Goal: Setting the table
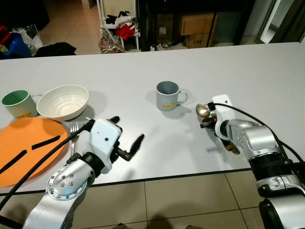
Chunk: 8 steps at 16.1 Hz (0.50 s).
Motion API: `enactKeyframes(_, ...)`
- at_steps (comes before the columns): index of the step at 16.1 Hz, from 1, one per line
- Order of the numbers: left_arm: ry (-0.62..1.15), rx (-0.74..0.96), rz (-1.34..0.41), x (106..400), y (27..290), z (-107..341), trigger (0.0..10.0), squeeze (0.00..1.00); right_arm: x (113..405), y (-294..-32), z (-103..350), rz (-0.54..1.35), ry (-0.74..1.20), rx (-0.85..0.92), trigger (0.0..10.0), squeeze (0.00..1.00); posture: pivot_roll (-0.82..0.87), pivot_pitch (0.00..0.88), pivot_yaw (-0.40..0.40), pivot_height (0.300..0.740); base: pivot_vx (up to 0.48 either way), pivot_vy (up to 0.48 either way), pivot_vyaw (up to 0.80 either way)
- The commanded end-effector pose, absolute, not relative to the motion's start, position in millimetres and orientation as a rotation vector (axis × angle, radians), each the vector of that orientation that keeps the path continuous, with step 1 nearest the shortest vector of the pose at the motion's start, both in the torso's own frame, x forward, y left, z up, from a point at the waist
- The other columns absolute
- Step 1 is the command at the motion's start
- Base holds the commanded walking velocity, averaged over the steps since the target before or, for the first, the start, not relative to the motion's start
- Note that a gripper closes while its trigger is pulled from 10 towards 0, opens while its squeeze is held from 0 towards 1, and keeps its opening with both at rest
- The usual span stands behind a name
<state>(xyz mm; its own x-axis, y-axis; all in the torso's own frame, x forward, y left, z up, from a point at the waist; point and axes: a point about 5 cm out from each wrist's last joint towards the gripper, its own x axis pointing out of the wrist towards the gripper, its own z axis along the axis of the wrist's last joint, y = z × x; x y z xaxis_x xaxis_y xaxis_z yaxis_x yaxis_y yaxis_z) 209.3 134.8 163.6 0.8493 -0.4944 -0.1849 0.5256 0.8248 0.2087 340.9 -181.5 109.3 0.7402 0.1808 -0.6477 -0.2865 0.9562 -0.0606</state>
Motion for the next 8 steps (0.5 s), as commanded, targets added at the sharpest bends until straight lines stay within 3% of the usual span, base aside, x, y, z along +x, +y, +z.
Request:
enactKeyframes(1, 0.155, 0.264, -0.642, 202, 127, 162, 10.0, 0.0, 341, -182, 108, 0.242, 0.713, -0.16, 10.0, 0.0, -0.02, 0.052, 0.045, 0.74, 0.0, 0.0, 0.0)
enactKeyframes(8, 0.201, 0.27, -0.72, 192, 122, 159, 10.0, 0.0, 328, -189, 95, 0.204, 0.793, -0.139, 10.0, 0.0, -0.03, 0.078, 0.044, 0.74, 0.0, 0.0, 0.0)
